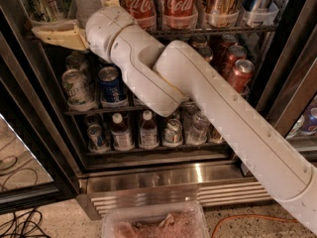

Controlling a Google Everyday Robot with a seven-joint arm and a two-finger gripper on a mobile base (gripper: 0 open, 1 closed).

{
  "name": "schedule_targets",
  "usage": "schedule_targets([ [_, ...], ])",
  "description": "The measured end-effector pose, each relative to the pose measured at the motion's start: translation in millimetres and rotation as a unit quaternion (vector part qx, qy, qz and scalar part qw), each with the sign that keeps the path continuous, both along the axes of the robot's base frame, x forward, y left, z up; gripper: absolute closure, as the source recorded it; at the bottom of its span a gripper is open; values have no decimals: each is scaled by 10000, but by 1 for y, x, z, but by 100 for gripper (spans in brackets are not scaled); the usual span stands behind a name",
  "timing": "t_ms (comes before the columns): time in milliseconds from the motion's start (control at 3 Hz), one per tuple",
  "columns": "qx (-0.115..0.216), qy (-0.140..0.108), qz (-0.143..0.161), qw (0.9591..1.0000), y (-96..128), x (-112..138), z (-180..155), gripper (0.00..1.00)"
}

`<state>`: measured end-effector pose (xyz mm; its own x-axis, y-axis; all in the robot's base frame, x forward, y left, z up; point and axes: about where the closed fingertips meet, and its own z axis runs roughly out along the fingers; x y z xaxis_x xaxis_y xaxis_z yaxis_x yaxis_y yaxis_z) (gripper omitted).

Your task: Pick water bottle from top shelf of fridge

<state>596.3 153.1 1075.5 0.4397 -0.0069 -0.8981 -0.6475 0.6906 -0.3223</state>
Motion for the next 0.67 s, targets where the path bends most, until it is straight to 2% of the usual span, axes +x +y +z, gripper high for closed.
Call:
schedule_targets([
  [667,36,-55,-51,10000,-4,1,5,0],
])
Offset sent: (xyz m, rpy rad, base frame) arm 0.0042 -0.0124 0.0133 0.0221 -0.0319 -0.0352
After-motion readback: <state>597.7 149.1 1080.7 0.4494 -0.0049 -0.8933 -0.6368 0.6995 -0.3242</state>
